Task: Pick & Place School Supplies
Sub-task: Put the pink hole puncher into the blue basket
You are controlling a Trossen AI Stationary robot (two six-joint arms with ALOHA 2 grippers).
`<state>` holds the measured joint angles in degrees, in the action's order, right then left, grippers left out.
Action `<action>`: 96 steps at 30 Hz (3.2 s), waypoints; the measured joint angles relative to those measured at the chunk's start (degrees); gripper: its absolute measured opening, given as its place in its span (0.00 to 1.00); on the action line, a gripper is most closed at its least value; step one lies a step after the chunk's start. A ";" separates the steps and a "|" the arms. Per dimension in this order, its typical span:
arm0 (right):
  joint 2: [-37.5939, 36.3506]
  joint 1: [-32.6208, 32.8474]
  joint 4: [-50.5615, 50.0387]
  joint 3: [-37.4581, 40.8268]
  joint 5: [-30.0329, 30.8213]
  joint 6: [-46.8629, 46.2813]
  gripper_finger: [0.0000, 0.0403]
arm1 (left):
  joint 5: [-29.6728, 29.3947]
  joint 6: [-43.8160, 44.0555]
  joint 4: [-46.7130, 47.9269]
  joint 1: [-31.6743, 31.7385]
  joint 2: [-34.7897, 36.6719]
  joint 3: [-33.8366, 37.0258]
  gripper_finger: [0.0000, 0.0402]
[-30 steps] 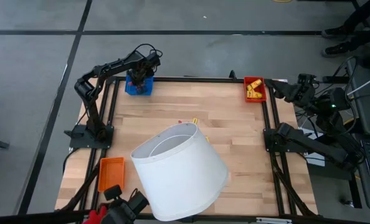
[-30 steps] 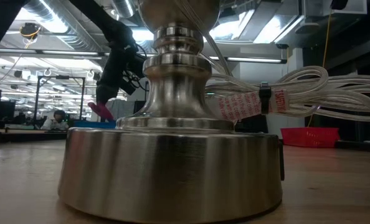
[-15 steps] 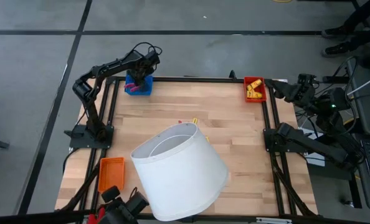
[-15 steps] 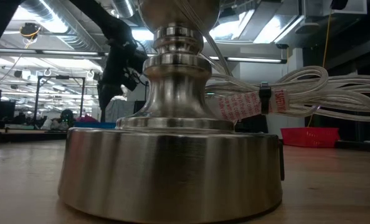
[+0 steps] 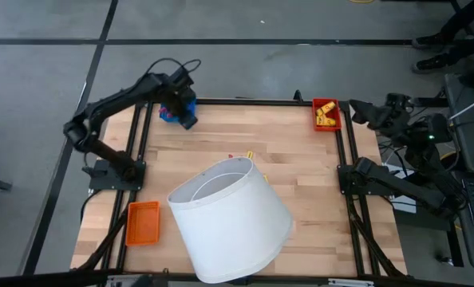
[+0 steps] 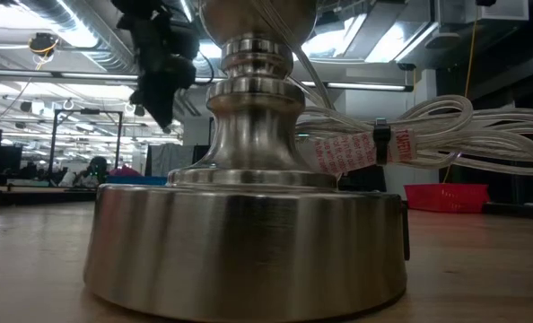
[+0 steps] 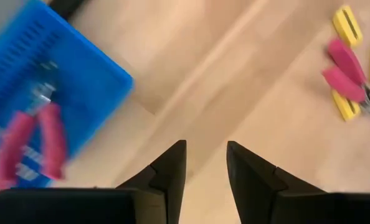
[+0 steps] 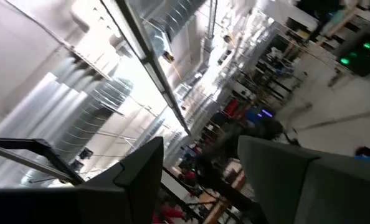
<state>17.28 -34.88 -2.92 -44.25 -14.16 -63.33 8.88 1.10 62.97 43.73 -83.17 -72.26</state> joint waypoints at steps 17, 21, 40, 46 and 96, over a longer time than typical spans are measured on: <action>4.34 0.87 -1.77 -0.02 -16.48 -4.81 0.53 | 0.09 30.99 -38.08 -34.45 23.01 35.37 0.27; 5.37 1.49 -1.84 -0.02 -13.15 -4.83 0.53 | -6.01 40.71 -54.34 -37.52 19.95 37.79 0.27; 5.40 6.62 -1.55 -0.01 -3.57 -8.67 0.53 | 0.44 55.15 -77.58 -29.12 -1.98 37.98 0.44; 5.40 8.66 -1.41 0.00 -1.67 -8.14 0.53 | 0.31 56.46 -78.43 -29.10 -4.26 37.95 0.43; 5.46 13.43 -0.50 0.00 2.69 -6.47 0.53 | 0.22 63.04 -85.93 -29.43 -17.32 32.23 0.41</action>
<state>22.74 -21.45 -3.41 -44.25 -11.47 -69.80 9.10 64.14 -22.96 14.31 -100.49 -40.03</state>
